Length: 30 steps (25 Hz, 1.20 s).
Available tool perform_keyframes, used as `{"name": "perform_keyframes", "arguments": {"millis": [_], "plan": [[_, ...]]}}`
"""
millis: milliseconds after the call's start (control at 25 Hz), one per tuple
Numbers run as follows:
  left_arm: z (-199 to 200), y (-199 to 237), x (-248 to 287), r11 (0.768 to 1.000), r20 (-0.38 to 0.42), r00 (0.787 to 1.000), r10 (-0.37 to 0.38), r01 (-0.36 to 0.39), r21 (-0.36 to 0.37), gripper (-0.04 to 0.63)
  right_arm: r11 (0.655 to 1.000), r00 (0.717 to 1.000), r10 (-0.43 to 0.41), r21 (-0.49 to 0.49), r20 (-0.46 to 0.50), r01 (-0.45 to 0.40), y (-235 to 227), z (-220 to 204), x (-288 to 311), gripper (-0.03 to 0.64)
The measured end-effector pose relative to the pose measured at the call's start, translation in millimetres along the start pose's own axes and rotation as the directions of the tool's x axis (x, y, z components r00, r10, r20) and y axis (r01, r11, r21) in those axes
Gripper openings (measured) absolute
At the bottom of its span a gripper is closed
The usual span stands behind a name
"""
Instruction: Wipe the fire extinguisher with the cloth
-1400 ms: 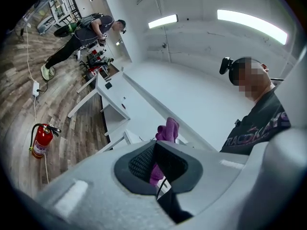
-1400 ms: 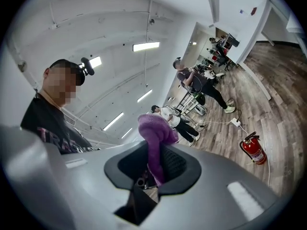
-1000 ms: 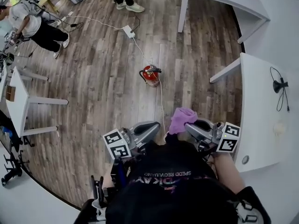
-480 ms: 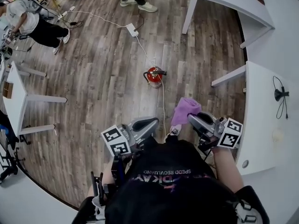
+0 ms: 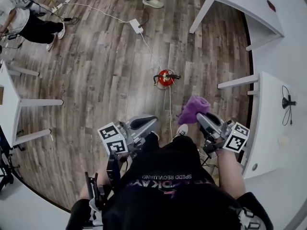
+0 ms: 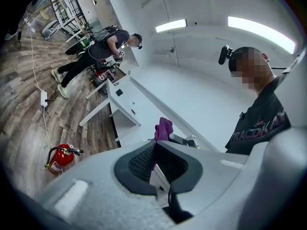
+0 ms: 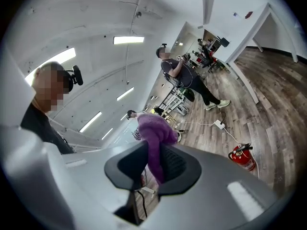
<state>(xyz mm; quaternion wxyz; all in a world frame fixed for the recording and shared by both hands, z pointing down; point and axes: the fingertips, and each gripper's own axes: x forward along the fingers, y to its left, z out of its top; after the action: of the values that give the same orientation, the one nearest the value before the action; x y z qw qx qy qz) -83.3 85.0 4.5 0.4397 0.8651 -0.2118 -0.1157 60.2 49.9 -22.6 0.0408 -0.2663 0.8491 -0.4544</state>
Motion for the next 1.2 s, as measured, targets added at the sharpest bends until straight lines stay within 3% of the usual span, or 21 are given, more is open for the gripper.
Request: {"name": "perform_keyframes", "arguments": {"millis": [160,360,480,680,960,1200], "plan": [[12.9,24.0,-8.0,1.000,-0.036,0.999,-0.007,0.007,0.014,-0.004,1.000,1.000,-0.027,-0.010,-0.009,0.027,-10.5,3.8,25.0,0.072],[24.8,47.4,-5.3,0.999,-0.024,0.999,0.029,-0.029,0.019,-0.003,0.999,0.998,-0.050,0.005,-0.048,0.050,-40.1,18.0,41.7,0.072],[24.9,60.2,-2.4,0.998,0.022,0.998,0.060,-0.060,-0.002,-0.003,0.999,0.992,-0.049,-0.021,-0.113,0.047,-58.8,26.1,50.8,0.072],[12.2,90.5,34.9,0.991,0.140,0.985,0.096,-0.082,-0.102,-0.003,1.000,0.977,-0.016,0.003,-0.213,0.017,-123.3,42.7,56.7,0.072],[-10.5,151.0,83.0,0.978,0.221,0.954,0.201,-0.183,-0.099,-0.003,0.999,0.921,0.033,0.011,-0.388,-0.031,-217.1,38.9,75.4,0.072],[-27.3,209.2,96.1,0.966,0.277,0.926,0.257,-0.240,-0.096,-0.003,0.998,0.852,0.029,-0.032,-0.523,-0.053,-295.1,23.6,113.8,0.072]]}}
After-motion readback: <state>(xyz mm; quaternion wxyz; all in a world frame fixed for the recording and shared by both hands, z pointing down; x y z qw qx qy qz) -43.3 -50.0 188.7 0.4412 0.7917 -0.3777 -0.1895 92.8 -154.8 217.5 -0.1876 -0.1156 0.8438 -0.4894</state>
